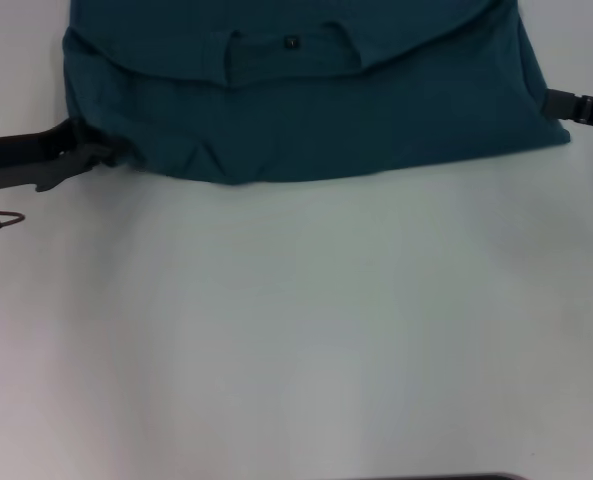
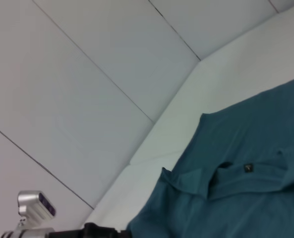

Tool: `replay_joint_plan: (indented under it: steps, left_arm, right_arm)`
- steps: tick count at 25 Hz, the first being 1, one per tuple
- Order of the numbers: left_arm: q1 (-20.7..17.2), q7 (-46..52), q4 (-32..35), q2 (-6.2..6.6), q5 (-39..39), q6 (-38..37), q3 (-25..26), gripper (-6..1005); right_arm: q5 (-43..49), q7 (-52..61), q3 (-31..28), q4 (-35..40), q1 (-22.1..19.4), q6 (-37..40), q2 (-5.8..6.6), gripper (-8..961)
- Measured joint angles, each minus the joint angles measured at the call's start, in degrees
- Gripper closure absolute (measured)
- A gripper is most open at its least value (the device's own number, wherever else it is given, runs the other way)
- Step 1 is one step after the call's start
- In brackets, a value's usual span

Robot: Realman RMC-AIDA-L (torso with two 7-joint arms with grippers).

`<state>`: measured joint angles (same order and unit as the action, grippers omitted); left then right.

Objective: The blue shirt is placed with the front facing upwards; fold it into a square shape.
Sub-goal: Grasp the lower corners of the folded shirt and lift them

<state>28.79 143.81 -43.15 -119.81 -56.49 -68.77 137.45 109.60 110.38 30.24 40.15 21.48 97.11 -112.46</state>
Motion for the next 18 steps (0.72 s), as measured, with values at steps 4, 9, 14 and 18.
replay_joint_plan:
  steps: [4, 9, 14, 18]
  left_arm:
    - [-0.37, 0.05, 0.34, 1.93, -0.20, -2.37, 0.27, 916]
    - [-0.28, 0.13, 0.53, 3.99, 0.03, -5.00, 0.35, 955]
    - [0.47, 0.30, 0.53, 5.17, 0.15, -6.68, 0.35, 954]
    - [0.65, 0.81, 0.53, 5.30, 0.15, -7.11, 0.08, 954]
  right_arm:
    - [3.55, 2.88, -0.05, 0.44, 0.92, 0.01, 1.79, 110]
    - [9.51, 8.17, -0.05, 0.84, 3.39, -0.02, 5.23, 113]
    - [21.49, 16.45, -0.28, 5.05, 7.34, -2.69, 7.26, 115]
    - [31.38, 21.52, -0.01, 6.92, 11.66, -7.20, 7.27, 117]
